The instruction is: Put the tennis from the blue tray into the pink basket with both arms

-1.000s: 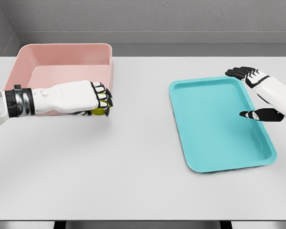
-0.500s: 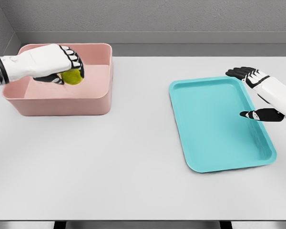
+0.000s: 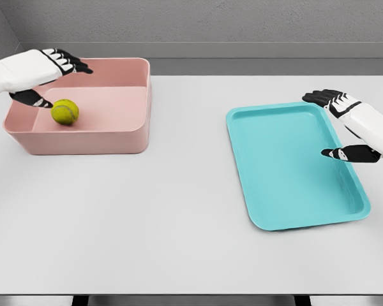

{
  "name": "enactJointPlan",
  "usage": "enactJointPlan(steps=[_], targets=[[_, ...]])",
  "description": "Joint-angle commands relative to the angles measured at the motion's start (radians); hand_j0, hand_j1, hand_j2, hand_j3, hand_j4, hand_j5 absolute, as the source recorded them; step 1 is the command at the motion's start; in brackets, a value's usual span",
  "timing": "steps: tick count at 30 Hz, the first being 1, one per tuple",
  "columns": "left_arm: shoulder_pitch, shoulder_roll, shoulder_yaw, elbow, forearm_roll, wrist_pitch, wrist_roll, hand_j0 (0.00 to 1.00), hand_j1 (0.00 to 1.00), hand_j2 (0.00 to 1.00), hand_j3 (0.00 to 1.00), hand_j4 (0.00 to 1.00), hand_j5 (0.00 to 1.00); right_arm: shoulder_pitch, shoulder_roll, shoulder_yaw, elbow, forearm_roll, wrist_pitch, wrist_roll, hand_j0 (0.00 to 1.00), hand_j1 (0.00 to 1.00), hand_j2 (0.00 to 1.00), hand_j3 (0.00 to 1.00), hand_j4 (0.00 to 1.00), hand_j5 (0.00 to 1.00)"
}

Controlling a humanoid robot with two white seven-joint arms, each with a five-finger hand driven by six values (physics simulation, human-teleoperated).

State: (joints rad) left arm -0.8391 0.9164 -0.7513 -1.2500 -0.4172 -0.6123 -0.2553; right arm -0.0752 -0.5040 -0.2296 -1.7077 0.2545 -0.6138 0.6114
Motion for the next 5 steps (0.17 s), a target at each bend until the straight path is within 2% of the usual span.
enactJointPlan(steps=[1, 5], targets=[[0.000, 0.030, 0.003, 0.004, 0.012, 0.001, 0.001, 1.00, 1.00, 1.00, 1.00, 1.00, 1.00, 0.000, -0.001, 0.000, -0.001, -0.008, 0.003, -0.001, 1.00, 1.00, 1.00, 1.00, 1.00, 1.00], [0.020, 0.041, 0.003, 0.004, 0.017, 0.001, -0.001, 1.00, 1.00, 1.00, 1.00, 1.00, 1.00, 0.002, -0.001, 0.001, -0.004, -0.009, 0.003, -0.001, 1.00, 1.00, 1.00, 1.00, 1.00, 1.00]])
